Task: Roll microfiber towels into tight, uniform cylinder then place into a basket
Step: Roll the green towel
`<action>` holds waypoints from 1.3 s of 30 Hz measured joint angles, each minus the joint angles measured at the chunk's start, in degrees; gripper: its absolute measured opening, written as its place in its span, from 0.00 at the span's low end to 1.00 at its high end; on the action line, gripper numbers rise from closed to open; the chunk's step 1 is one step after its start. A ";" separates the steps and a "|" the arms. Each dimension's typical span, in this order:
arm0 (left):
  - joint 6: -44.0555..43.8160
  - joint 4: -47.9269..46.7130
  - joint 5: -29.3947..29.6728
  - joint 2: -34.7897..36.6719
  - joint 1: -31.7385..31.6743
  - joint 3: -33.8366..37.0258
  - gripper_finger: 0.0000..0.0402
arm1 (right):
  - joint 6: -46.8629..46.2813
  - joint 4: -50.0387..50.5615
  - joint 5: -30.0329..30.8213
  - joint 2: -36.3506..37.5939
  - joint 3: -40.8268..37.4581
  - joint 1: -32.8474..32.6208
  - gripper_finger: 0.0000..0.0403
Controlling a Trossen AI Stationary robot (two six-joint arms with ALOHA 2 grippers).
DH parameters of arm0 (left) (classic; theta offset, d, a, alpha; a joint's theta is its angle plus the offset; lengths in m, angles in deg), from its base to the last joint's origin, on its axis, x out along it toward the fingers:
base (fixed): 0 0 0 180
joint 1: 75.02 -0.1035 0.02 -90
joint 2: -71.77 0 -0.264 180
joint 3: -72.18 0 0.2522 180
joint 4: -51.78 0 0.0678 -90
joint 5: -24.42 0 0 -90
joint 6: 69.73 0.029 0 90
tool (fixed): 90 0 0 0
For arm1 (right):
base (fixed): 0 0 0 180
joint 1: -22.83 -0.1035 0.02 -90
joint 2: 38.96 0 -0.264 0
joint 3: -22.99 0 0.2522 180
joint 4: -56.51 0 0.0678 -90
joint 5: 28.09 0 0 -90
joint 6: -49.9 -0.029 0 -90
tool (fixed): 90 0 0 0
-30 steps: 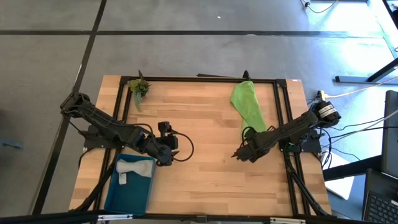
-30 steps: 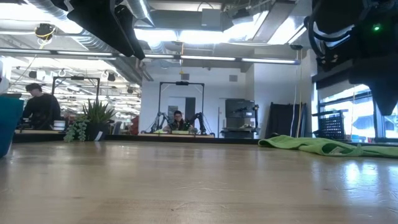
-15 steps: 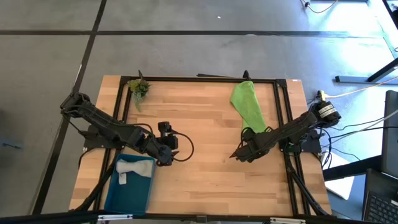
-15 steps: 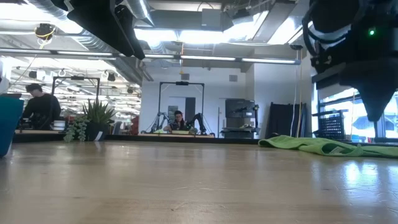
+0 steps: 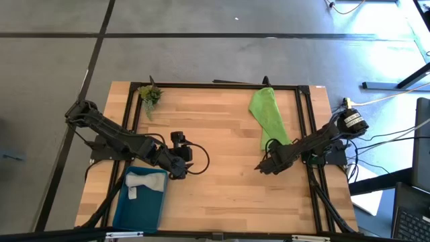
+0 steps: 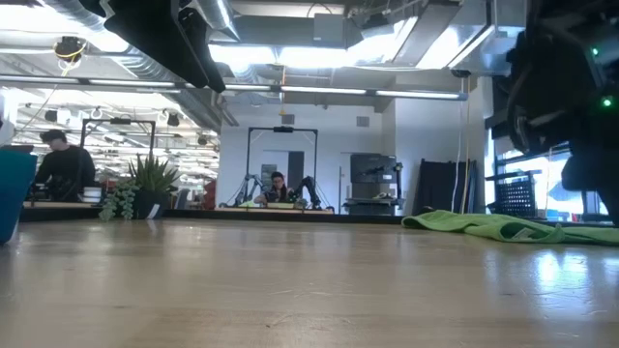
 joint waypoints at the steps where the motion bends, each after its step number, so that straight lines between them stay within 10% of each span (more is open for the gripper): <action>1: 0.00 0.00 -0.01 0.00 0.00 0.00 0.98 | -0.08 -0.95 -0.01 0.00 -0.58 0.00 0.44; 31: 0.00 0.00 -0.01 0.00 -0.02 0.00 0.98 | 0.50 -6.38 -2.56 0.17 -6.75 0.02 0.44; 39: -0.01 0.02 -0.01 0.00 -0.02 0.00 0.98 | 0.50 -7.15 -3.30 0.07 -6.91 0.17 0.27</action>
